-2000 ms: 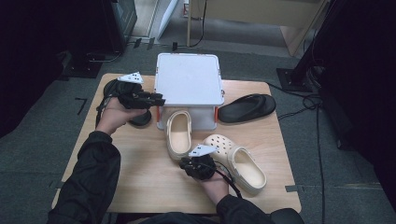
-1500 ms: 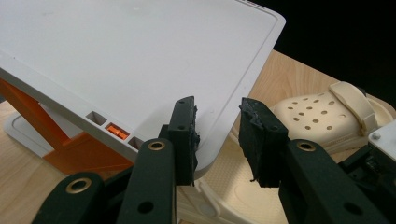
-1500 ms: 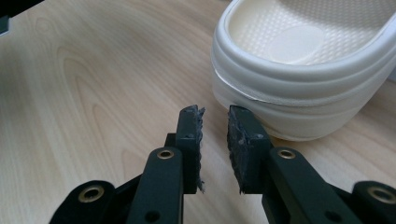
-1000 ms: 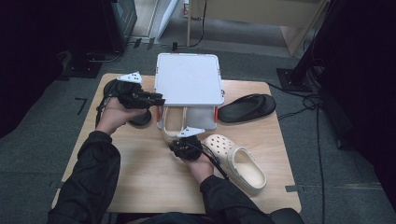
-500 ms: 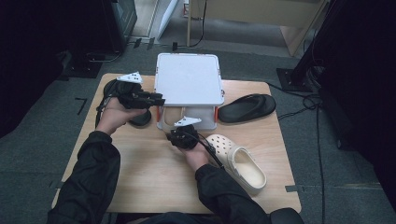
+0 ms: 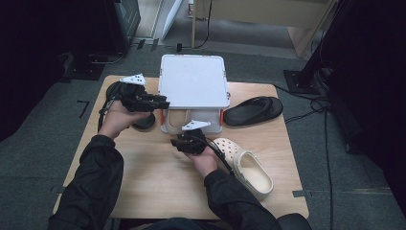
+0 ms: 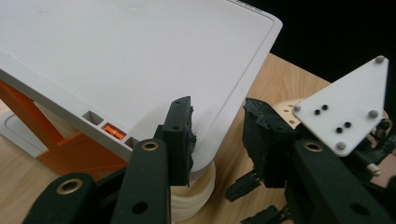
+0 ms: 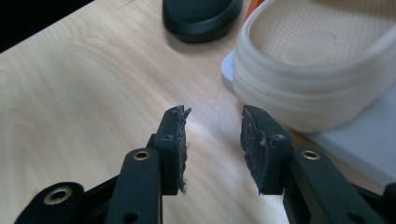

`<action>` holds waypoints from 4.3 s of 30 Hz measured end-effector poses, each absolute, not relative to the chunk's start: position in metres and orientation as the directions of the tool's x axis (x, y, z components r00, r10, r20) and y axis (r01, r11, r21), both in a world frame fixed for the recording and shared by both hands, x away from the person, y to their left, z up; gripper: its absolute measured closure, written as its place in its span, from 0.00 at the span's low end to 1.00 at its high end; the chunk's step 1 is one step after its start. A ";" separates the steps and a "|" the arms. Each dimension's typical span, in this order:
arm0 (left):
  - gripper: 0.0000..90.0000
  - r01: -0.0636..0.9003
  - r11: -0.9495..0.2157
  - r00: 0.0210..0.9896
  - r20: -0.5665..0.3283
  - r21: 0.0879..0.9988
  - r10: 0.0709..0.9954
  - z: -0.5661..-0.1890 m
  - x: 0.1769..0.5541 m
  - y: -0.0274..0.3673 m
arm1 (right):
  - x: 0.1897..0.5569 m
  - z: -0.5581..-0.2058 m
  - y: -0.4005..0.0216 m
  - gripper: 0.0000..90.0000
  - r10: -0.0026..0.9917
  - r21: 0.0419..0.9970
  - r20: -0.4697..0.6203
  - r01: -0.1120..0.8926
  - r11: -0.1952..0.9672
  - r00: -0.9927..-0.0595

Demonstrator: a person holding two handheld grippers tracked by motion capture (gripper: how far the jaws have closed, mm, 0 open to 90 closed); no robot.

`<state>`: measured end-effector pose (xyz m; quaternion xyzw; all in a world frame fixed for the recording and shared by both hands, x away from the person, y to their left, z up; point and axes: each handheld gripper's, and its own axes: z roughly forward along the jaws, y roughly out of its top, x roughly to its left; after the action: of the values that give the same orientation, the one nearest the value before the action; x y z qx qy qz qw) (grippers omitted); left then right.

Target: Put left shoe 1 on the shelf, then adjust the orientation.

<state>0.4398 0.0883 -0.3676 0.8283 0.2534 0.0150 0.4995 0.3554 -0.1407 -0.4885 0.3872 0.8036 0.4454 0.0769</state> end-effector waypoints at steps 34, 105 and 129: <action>0.52 0.395 -0.395 0.878 -0.215 0.829 0.428 -0.362 0.392 0.082 | 0.265 -0.427 -0.284 0.63 0.689 0.781 0.166 0.521 0.344 -0.705; 0.56 0.387 -0.401 0.879 -0.200 0.830 0.433 -0.377 0.388 0.090 | 0.252 -0.436 -0.270 0.71 0.728 0.742 0.216 0.594 0.311 -0.651; 0.56 0.369 -0.392 0.884 -0.188 0.843 0.429 -0.376 0.388 0.091 | 0.279 -0.463 -0.334 0.86 0.774 0.650 0.067 0.616 0.445 -0.630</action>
<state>0.3881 0.0914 -0.3762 0.8338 0.2392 0.0300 0.4966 0.2786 -0.3343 -0.4633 0.4130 0.8413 0.3271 0.1207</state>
